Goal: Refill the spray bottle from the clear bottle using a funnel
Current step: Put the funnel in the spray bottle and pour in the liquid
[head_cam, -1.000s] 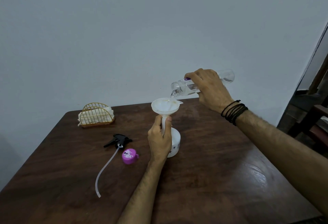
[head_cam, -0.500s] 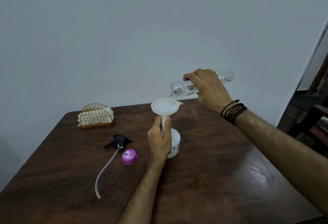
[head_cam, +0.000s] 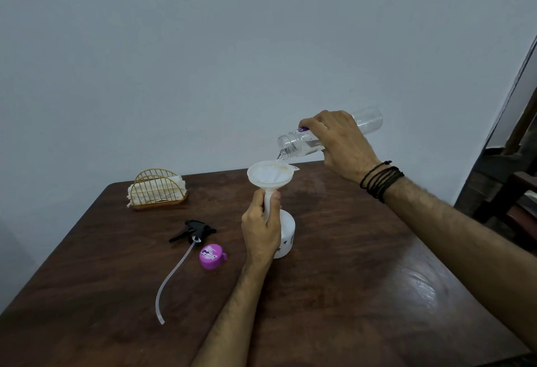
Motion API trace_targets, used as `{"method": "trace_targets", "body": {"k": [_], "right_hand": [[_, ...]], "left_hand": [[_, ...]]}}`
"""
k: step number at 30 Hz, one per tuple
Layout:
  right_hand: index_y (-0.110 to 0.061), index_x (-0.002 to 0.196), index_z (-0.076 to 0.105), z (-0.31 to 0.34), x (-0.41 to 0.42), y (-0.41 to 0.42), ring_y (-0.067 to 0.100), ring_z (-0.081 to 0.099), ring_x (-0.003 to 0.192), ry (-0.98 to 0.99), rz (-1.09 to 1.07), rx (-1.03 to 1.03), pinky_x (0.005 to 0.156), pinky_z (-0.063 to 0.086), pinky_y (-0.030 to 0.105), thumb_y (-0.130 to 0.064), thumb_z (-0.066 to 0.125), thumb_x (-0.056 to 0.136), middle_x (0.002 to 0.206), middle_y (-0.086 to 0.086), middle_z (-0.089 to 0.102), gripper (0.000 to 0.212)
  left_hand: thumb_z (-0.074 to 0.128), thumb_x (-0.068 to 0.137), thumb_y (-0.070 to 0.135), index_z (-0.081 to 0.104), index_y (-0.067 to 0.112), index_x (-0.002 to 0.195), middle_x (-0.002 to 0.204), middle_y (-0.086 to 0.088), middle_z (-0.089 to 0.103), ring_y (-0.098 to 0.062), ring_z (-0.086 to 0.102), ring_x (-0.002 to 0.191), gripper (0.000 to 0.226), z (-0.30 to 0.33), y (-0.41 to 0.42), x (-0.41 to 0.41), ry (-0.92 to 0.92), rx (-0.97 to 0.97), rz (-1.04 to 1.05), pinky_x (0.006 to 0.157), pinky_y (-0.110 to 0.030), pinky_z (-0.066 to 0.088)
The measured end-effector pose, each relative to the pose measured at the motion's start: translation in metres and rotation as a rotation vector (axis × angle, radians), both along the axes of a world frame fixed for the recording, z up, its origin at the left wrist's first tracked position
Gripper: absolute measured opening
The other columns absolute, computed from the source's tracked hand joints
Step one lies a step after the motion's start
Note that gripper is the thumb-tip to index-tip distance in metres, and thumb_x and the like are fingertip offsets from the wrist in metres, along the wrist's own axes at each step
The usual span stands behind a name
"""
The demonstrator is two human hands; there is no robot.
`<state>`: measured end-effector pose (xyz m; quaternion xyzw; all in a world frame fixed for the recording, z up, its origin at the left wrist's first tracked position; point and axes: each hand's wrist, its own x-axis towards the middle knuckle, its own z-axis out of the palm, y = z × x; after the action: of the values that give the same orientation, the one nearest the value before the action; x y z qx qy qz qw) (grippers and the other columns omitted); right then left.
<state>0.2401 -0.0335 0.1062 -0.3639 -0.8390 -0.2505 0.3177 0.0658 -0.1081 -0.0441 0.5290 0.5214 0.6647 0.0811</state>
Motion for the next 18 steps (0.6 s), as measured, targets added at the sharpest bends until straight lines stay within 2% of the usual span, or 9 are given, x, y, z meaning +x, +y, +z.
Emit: {"method": "trace_targets", "body": {"k": [18], "right_hand": [[-0.017,0.123,0.058,0.0046,0.0004,0.0035,0.028,0.052,0.091,-0.037,-0.013,0.043,0.092,0.038,0.039,0.014,0.057,0.066,0.104,0.007,0.057,0.065]], "left_hand": [[0.047,0.098,0.050,0.064,0.023,0.101,0.087,0.011,0.069,-0.008,0.068,0.081,0.033,-0.0003,0.0008,0.0003,-0.003,-0.009,0.012,0.071,-0.035,0.059]]}}
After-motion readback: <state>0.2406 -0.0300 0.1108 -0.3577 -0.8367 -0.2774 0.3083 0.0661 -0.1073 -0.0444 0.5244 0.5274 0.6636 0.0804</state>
